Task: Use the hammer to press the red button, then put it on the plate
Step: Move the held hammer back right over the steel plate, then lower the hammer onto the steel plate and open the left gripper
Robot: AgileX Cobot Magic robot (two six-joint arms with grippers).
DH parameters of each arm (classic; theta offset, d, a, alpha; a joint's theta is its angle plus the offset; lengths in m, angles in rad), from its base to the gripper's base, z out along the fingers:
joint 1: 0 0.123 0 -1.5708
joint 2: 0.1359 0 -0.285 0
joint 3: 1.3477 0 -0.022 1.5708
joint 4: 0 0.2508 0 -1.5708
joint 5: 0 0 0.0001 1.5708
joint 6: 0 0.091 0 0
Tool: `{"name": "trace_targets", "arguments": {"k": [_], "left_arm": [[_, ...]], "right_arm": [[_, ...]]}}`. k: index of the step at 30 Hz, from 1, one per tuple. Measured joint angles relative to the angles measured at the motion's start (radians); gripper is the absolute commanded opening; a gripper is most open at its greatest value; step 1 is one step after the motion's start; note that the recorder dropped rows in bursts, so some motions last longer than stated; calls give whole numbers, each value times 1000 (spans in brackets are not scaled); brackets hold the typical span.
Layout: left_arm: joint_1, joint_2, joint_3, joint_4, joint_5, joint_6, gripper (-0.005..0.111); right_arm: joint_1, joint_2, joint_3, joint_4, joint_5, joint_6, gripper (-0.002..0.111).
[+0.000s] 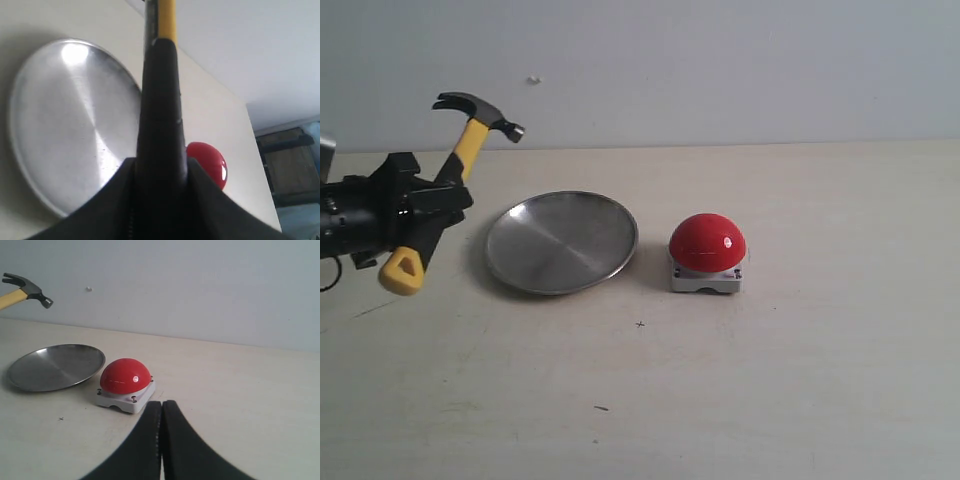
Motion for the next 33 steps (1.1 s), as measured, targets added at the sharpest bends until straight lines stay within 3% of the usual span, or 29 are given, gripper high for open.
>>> {"name": "trace_targets", "arguments": {"k": [5,11,17,26,28,33], "left_arm": [[-104,69,-108,2,27,-9,0],[-193,173,-211,8,166,-9,0],[-216,286,-298,8,210,-9,0],[-226,356,-325,10,216,70,0],[-226,362,-327,10,212,73,4],[-226,375,-331,10,195,76,30]], "right_arm": [[0,0,0,0,0,0,0],[0,0,0,0,0,0,0],[0,0,0,0,0,0,0],[0,0,0,0,0,0,0],[0,0,0,0,0,0,0],[0,0,0,0,0,0,0]]}}
